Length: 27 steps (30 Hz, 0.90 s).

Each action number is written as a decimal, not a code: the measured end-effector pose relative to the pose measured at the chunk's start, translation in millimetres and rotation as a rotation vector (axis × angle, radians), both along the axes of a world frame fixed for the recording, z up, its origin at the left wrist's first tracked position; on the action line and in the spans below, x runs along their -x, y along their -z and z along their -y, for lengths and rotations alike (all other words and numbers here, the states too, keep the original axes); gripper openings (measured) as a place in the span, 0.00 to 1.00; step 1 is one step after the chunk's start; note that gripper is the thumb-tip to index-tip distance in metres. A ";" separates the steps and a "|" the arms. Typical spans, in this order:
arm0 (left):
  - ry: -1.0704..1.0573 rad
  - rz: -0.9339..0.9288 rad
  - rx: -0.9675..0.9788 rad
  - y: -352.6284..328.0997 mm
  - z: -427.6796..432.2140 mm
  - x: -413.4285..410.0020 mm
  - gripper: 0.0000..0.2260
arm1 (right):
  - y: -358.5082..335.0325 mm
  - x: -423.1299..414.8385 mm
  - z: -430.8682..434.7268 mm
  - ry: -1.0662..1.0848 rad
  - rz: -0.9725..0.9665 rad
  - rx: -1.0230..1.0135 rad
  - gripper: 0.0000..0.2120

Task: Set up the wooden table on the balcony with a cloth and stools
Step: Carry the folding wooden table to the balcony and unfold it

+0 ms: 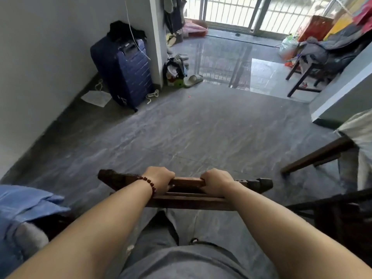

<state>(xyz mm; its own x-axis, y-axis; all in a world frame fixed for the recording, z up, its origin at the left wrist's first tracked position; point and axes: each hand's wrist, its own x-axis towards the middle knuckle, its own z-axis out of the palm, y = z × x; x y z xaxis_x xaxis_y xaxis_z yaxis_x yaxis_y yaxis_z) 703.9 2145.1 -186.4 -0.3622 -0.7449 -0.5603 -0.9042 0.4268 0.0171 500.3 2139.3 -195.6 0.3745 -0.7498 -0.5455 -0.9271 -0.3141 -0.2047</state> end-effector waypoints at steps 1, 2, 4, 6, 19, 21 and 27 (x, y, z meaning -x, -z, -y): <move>0.008 0.001 0.001 1.5 19.5 -1.6 0.12 | 0.4 -2.0 18.3 0.005 -0.006 0.002 0.10; 0.021 0.000 0.001 2.8 39.8 -2.9 0.12 | 0.7 -3.4 37.1 0.015 -0.011 0.003 0.10; 0.050 -0.010 0.006 3.7 82.7 -5.4 0.13 | 0.7 -5.4 76.1 0.049 -0.013 -0.001 0.10; 0.075 -0.019 0.019 0.3 128.0 -7.4 0.13 | -2.7 -7.8 115.2 0.085 -0.022 -0.007 0.10; 0.239 -0.011 0.040 -14.8 349.8 8.5 0.13 | -6.9 4.0 301.4 0.294 0.034 0.005 0.08; 0.244 -0.012 0.040 -10.8 384.6 17.2 0.12 | -2.4 11.5 333.2 0.308 0.034 -0.005 0.09; 0.261 0.001 0.045 -4.2 498.3 50.7 0.12 | 3.8 41.5 439.0 0.364 0.063 -0.033 0.12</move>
